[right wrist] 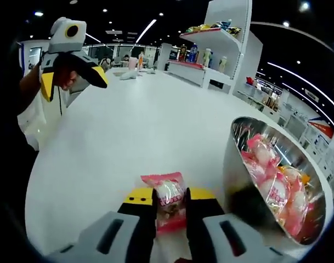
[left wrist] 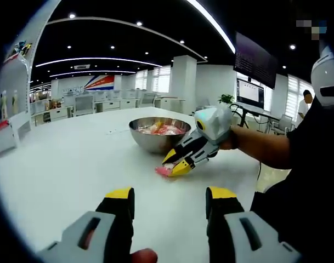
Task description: Pick up the marshmallows scattered on the table and place them into the bowl on the table
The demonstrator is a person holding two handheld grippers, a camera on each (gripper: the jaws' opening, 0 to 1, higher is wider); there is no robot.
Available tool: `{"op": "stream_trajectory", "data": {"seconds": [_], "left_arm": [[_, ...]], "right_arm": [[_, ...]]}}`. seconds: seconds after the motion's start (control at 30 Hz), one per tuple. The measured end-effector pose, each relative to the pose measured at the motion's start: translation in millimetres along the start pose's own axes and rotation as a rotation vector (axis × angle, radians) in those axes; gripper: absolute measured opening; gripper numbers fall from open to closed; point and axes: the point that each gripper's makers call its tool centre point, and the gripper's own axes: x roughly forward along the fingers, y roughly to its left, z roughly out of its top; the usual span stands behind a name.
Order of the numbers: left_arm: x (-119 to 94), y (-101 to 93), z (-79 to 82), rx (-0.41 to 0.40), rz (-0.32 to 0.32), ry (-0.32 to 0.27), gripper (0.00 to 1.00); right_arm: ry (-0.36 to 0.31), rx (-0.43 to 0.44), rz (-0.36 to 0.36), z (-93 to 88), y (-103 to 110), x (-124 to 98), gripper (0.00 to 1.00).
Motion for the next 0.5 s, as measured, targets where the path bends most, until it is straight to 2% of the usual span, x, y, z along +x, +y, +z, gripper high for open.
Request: {"op": "stream_trajectory", "data": {"seconds": [0.23, 0.4, 0.5], "left_arm": [[-1.4, -0.9, -0.1, 0.001, 0.001, -0.001, 0.53], [-1.1, -2.2, 1.1, 0.003, 0.0, -0.004, 0.53], [-0.2, -3.7, 2.2, 0.006, -0.003, -0.006, 0.53]], "right_arm": [[-0.025, 0.005, 0.005, 7.6, 2.5, -8.6, 0.21], [-0.077, 0.01, 0.036, 27.9, 10.1, -25.0, 0.21], [-0.131, 0.037, 0.048, 45.4, 9.3, -37.4, 0.21]]}}
